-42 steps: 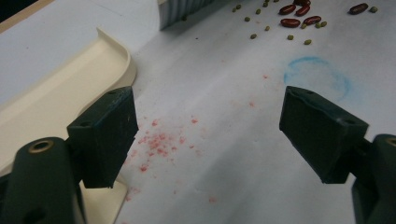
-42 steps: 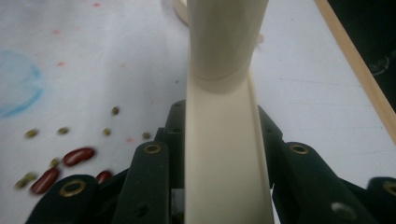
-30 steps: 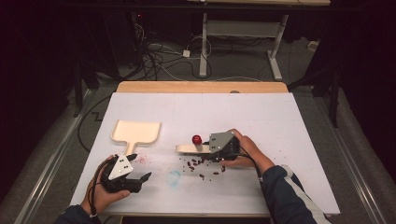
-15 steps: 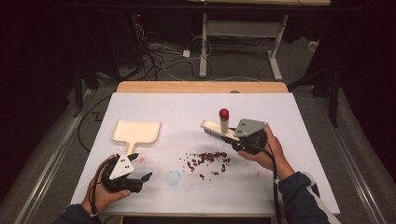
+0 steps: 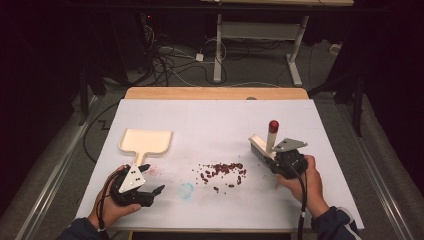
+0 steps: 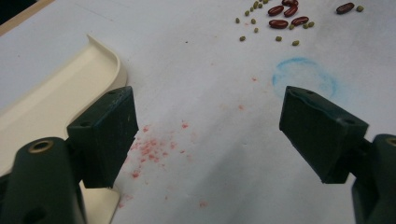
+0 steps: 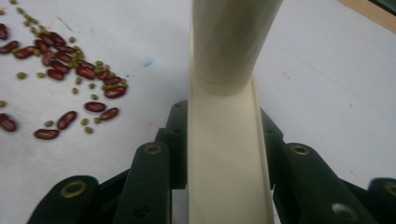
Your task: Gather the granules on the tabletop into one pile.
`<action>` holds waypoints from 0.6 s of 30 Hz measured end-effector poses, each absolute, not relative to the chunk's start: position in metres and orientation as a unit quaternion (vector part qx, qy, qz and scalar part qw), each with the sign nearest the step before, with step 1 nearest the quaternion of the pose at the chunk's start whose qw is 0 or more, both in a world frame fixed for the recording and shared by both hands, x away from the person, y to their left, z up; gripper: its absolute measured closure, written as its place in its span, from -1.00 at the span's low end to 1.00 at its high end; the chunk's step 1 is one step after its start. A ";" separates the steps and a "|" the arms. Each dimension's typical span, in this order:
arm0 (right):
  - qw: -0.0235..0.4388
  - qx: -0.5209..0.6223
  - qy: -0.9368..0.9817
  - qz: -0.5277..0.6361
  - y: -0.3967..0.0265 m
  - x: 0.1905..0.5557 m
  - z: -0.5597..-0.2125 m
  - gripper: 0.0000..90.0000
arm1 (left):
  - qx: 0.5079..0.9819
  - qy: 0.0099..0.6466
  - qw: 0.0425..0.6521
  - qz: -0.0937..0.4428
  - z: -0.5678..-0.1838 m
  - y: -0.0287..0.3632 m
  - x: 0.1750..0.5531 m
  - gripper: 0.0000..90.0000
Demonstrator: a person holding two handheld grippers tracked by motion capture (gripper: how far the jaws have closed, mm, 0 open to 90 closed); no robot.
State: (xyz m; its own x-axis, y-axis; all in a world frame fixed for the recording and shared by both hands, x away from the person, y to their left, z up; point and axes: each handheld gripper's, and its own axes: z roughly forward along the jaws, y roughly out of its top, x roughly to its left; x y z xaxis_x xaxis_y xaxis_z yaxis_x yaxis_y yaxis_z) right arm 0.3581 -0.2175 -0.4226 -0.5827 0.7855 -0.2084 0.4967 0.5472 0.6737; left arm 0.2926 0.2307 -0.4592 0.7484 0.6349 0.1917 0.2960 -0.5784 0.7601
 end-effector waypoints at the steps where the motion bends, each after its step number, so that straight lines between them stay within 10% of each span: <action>1: 0.255 0.376 0.845 0.282 -0.215 0.356 -0.422 0.51 | 0.859 0.270 0.370 0.229 -0.459 0.230 0.293 -0.58; 18: 0.262 0.349 0.844 0.311 -0.135 0.342 -0.434 0.51 | 0.861 0.270 0.371 0.222 -0.460 0.229 0.294 -0.58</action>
State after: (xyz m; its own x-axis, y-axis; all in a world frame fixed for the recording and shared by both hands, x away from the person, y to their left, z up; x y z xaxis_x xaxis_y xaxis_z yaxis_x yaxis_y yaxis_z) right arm 0.3420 -0.1348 -0.4341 -0.6190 0.7527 -0.2243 0.4269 0.5622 0.7083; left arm 0.2937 0.2292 -0.4596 0.7562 0.6287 0.1814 0.3000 -0.5795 0.7577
